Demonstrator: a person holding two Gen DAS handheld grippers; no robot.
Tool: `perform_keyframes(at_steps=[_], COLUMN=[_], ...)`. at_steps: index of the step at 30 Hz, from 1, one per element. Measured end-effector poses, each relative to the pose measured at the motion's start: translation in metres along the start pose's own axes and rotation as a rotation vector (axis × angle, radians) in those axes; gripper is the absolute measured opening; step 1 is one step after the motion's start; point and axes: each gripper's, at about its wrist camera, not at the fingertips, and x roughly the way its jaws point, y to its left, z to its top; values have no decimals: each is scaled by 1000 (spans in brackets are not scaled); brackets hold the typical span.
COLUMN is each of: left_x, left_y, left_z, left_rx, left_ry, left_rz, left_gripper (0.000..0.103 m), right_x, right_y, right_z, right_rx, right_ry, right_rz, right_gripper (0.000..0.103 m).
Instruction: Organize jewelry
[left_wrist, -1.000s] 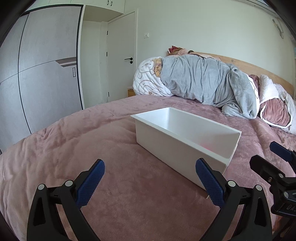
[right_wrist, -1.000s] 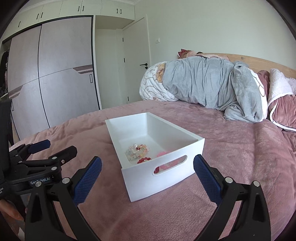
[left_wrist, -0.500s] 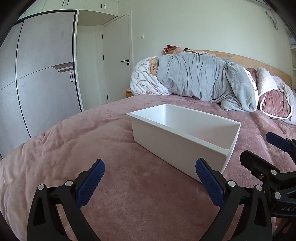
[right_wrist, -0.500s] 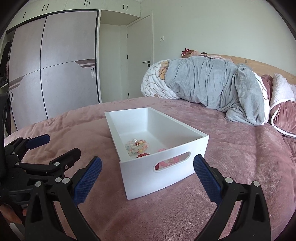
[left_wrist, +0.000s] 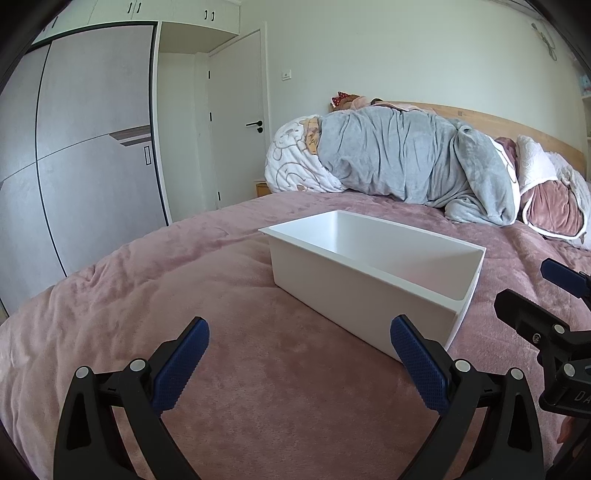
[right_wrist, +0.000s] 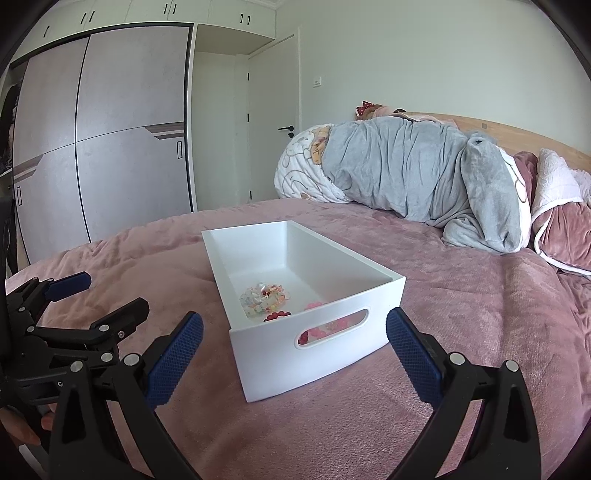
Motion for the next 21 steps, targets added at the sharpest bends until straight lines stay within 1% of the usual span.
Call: perform_keyframes(at_steps=[16, 21], left_x=[0, 0], left_y=[3, 1], left_z=[-7, -9], left_rx=[3, 29], left_ry=[3, 4], left_rz=[0, -24], left_gripper=[99, 99], right_x=[3, 5], right_y=[-1, -3], right_z=[-2, -3], right_rx=[-5, 0], right_ry=[15, 25], right_rz=[-1, 9], right_gripper=[98, 98])
